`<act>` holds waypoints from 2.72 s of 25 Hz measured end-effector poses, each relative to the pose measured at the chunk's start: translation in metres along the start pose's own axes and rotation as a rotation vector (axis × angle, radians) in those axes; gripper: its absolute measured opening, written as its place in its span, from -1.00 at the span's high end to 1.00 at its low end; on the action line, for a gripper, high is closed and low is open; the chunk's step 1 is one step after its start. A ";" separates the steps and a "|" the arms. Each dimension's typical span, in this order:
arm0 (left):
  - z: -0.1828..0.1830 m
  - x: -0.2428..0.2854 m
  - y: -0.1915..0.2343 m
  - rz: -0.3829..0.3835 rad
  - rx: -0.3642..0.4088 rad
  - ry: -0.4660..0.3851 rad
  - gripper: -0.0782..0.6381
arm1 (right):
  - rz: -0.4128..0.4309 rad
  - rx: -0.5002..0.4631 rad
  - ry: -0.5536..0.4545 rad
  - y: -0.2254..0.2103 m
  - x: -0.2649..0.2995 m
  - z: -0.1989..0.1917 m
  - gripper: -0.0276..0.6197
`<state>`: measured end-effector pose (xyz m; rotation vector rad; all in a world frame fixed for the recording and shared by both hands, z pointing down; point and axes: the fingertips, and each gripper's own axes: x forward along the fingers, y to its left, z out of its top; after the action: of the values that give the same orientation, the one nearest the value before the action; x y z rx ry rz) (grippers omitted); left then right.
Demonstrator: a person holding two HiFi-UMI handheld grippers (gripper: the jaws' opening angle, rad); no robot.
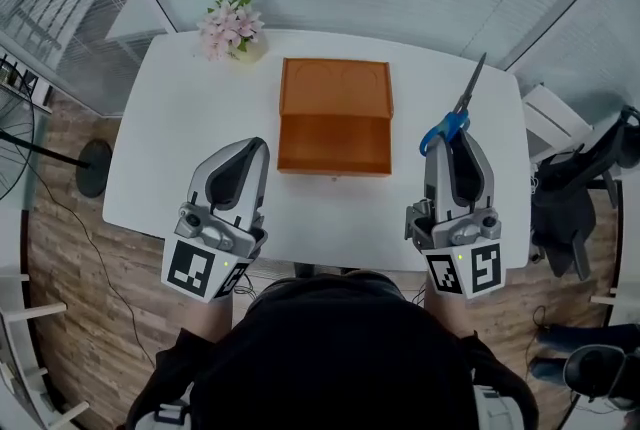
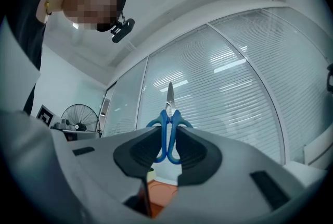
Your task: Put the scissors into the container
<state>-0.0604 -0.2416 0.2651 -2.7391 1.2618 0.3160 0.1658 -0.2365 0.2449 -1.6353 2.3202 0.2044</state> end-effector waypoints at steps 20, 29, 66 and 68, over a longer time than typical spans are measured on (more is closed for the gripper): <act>-0.003 0.002 -0.002 0.157 0.028 0.016 0.75 | 0.164 0.017 0.046 -0.010 0.030 -0.017 0.64; -0.005 -0.002 0.000 0.178 0.030 0.018 0.75 | 0.221 -0.010 0.084 -0.004 0.039 -0.027 0.64; -0.007 -0.024 0.002 0.223 0.046 0.052 0.75 | 0.446 -0.285 0.247 0.037 0.055 -0.090 0.63; -0.006 -0.024 0.001 0.221 0.047 0.051 0.75 | 0.450 -0.282 0.255 0.039 0.055 -0.093 0.63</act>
<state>-0.0756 -0.2255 0.2768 -2.5873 1.5684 0.2324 0.0980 -0.2983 0.3132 -1.2840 2.9517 0.4600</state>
